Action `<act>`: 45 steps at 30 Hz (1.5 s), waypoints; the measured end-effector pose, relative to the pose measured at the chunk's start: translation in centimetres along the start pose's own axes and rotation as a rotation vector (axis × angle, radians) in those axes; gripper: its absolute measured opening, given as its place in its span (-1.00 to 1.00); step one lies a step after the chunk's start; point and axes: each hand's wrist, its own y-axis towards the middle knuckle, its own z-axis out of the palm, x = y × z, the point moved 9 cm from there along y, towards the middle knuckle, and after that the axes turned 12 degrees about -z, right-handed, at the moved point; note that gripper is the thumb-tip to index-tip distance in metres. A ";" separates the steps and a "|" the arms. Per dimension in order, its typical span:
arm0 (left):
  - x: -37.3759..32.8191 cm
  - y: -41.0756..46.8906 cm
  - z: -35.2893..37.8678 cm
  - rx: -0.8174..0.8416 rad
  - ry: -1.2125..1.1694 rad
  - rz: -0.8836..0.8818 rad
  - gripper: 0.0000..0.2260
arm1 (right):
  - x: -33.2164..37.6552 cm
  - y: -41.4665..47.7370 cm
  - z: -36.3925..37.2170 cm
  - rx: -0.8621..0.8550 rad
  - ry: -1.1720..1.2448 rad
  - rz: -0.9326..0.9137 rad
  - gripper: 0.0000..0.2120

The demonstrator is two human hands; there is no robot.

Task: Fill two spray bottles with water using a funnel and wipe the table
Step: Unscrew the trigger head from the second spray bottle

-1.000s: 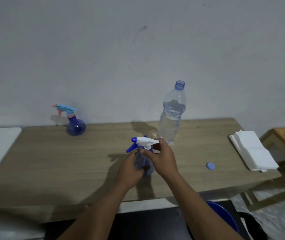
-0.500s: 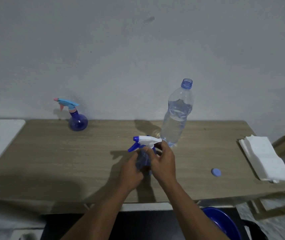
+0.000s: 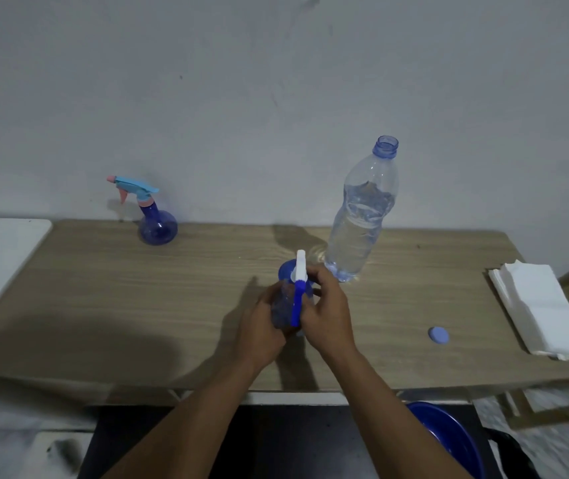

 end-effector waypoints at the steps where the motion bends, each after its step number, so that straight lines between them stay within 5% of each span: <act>1: -0.1 -0.1 0.0 0.004 0.011 0.005 -0.55 | 0.0 -0.1 0.0 0.010 0.008 -0.009 -0.77; 5: -0.2 -0.4 0.0 -0.003 0.031 0.002 -0.51 | 0.0 -0.2 -0.3 0.013 0.070 0.035 -0.60; 19: -0.7 -1.4 -0.4 -0.036 0.018 0.006 -0.54 | -0.6 -0.2 -0.5 0.074 0.063 0.011 -0.75; 24: -0.6 -1.5 -0.4 -0.030 0.011 -0.004 -0.52 | -0.6 -0.5 -0.4 0.070 0.101 0.028 -0.57; 29: -0.3 -1.2 -0.4 -0.026 0.010 -0.010 -0.51 | -0.2 0.0 -0.2 0.116 0.052 -0.006 -0.76; 33: 0.0 -1.0 -0.3 -0.036 0.020 -0.034 -0.51 | 0.1 -0.4 -0.4 0.126 0.056 -0.023 -0.53; 37: -0.4 -1.3 -0.6 -0.055 0.037 -0.011 -0.58 | -0.1 0.3 -0.2 0.123 -0.017 -0.044 -0.74; 45: -0.7 -1.5 -0.6 -0.046 0.059 0.018 -0.50 | -0.3 0.2 -0.2 0.096 0.022 -0.059 -0.71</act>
